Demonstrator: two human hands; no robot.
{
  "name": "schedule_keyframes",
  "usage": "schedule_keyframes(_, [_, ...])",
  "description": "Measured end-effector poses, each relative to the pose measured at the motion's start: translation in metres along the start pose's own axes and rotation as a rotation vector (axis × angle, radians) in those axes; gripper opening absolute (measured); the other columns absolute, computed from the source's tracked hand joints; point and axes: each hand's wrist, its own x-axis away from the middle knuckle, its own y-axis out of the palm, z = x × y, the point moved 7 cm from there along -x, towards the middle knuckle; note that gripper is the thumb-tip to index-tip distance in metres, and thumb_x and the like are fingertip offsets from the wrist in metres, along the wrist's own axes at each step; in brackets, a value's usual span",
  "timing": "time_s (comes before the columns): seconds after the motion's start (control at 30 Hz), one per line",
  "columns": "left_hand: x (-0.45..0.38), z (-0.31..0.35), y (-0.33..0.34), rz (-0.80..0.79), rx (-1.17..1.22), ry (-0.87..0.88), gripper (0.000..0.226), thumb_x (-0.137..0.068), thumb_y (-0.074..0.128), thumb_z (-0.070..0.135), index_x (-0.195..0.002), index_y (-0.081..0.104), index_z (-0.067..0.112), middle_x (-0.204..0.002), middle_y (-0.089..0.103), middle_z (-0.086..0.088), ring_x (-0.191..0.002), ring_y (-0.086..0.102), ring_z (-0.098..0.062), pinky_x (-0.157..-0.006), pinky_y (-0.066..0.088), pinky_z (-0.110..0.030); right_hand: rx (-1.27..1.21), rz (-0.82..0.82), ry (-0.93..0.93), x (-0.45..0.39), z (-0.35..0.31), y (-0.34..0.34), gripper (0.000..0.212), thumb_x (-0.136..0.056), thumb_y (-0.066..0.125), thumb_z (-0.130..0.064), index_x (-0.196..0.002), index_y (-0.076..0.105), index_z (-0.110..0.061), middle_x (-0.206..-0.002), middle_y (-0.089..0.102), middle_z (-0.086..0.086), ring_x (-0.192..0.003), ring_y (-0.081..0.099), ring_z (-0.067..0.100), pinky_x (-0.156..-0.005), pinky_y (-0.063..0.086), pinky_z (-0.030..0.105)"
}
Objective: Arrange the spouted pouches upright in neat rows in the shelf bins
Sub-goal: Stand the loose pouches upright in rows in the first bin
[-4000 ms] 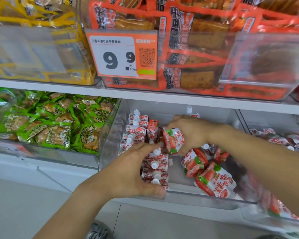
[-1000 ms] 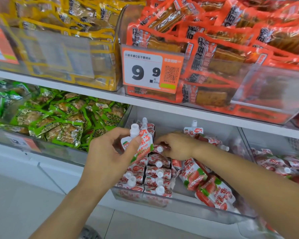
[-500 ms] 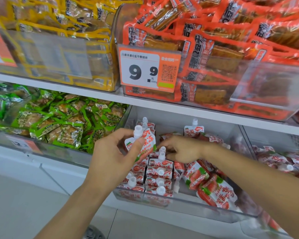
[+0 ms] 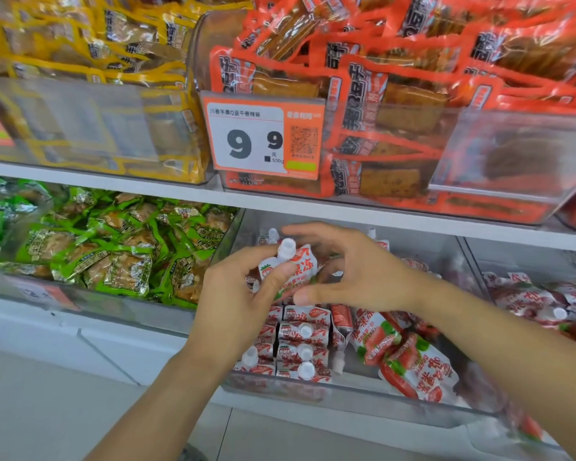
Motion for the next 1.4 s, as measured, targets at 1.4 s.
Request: schedule_keyframes(1.4, [-0.009, -0.039, 0.071, -0.625, -0.417, 0.018, 0.045, -0.093, 0.050, 0.054, -0.125, 0.054, 0.023, -0.114, 0.066, -0.002, -0.098, 0.062, -0.017, -0.085, 0.051, -0.039, 0.524, -0.218, 0.377, 0.014, 0.077, -0.024, 0.032, -0.089, 0.064, -0.010, -0.117, 0.064, -0.027, -0.113, 0.064, -0.009, -0.098, 0.064, 0.005, -0.082, 0.054, 0.023])
